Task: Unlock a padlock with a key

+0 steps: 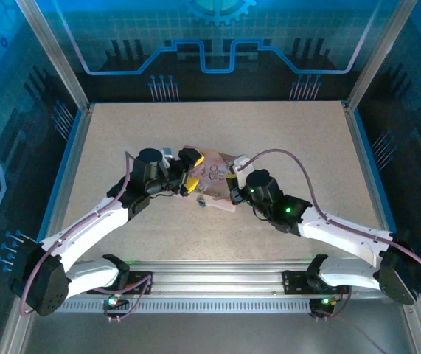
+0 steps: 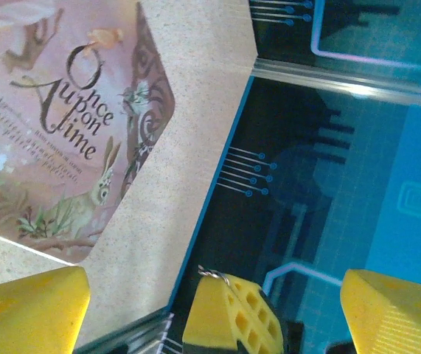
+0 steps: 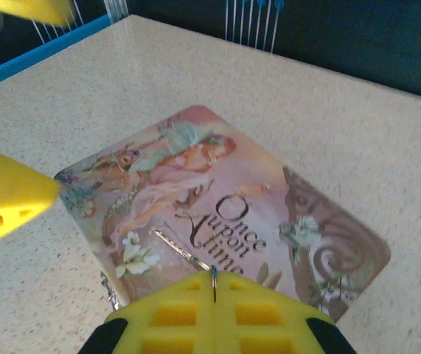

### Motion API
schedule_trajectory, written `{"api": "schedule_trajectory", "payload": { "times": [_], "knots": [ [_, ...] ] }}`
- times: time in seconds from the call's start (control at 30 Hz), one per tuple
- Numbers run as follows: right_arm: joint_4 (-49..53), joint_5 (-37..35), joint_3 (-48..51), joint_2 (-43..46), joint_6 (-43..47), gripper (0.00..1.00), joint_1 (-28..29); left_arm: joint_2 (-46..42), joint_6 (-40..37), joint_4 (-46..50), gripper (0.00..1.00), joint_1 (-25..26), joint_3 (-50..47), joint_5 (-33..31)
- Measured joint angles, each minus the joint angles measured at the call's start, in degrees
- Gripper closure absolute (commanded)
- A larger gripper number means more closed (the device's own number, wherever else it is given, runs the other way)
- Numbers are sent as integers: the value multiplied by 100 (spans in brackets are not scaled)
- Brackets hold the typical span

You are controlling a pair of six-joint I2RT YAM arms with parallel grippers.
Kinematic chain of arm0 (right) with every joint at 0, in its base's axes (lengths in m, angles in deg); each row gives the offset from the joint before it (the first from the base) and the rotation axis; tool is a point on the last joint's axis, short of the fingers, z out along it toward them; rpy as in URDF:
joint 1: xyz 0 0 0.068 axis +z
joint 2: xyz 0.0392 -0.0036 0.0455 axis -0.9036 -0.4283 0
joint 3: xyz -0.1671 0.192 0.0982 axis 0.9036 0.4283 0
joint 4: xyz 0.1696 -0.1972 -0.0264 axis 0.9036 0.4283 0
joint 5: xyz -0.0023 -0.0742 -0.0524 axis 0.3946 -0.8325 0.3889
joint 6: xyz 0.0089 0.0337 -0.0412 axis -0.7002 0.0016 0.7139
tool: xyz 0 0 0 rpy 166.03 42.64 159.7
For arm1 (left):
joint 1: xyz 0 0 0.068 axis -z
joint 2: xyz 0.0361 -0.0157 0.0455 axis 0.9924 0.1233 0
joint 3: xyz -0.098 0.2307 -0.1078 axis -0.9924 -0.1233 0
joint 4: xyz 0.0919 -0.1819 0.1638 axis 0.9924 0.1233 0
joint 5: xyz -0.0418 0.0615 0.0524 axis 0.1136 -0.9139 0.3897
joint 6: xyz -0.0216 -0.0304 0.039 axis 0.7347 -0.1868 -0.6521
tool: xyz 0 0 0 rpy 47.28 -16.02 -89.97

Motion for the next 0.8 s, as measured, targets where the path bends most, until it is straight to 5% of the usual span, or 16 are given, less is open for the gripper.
{"api": "schedule_trajectory", "payload": {
  "times": [0.8],
  "knots": [
    [-1082,-931,-461,-839,1963,100,955,105,927,103,59,238,0,-125]
  ]
}}
